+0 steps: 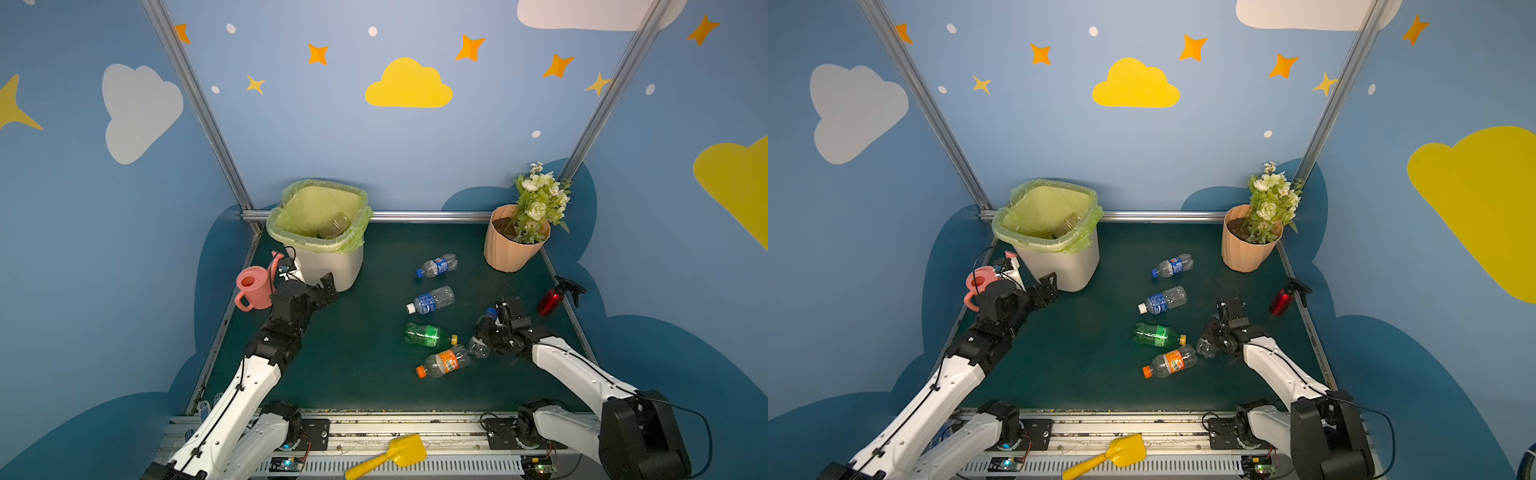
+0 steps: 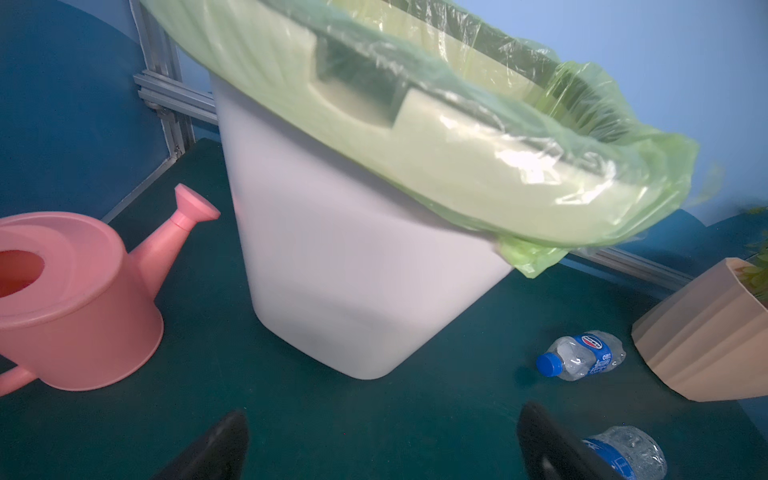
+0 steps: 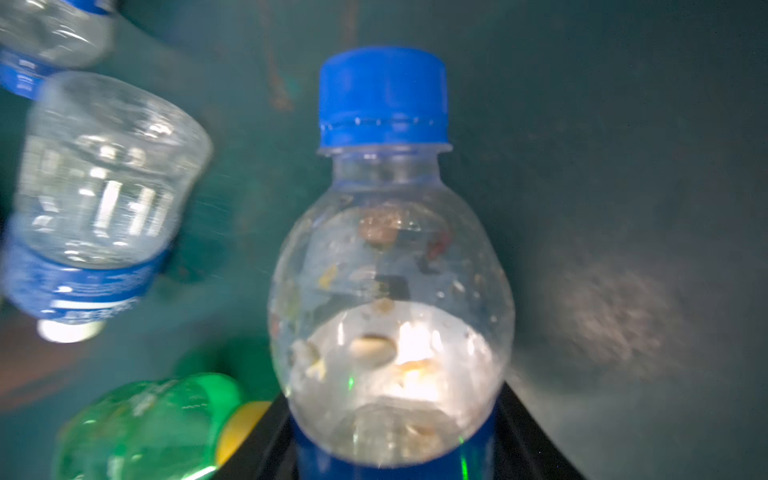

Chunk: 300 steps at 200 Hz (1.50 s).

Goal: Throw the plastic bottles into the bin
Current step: 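Lift the Pepsi bottle with the right gripper over the bin, then open the right gripper to drop the Pepsi bottle into the bin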

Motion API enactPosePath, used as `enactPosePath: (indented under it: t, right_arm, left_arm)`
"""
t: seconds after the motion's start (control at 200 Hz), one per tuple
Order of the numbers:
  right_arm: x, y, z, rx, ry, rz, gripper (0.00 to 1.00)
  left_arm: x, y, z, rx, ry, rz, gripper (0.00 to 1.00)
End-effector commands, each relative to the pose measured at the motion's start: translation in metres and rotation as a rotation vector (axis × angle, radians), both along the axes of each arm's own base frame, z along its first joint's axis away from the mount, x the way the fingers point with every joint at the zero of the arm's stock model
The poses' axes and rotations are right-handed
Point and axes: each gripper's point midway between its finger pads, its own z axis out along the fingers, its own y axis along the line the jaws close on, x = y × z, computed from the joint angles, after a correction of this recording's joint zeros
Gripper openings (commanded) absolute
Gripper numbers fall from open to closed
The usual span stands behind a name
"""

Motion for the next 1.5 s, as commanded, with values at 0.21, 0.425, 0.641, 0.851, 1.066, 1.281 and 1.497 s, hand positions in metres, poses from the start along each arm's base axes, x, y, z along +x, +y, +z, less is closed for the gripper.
enactPosePath:
  t: [0.21,0.425,0.641,0.851,1.066,1.281,1.497]
  right_arm:
    - [0.09,0.051,0.115,0.202,-0.374,0.136,0.54]
    - [0.136,0.092,0.2,0.351,-0.578,0.268,0.51]
    - [0.169,0.133,0.308,0.457,-0.845,0.358,0.5]
    - [0.171,0.184,0.389,0.543,-1.022,0.469,0.5]
    - [0.176,0.245,0.414,0.691,-1.048,0.556,0.5]
    - [0.165,0.369,0.394,0.869,-0.813,0.861,0.55]
    - [0.158,0.383,0.398,0.762,-0.786,0.958,0.84]
  left_arm:
    - [-0.009,0.014,-0.001,0.016,0.004,0.072,1.0]
    - [-0.013,0.019,0.0,0.015,-0.005,0.094,1.0]
    - [-0.017,0.022,0.0,0.013,-0.003,0.109,1.0]
    - [-0.021,0.027,0.001,0.028,-0.008,0.123,1.0]
    - [-0.025,0.029,0.002,0.038,-0.01,0.124,1.0]
    - [-0.028,0.033,-0.003,0.045,-0.007,0.139,1.0]
    - [-0.028,0.033,-0.006,0.037,0.005,0.134,1.0]
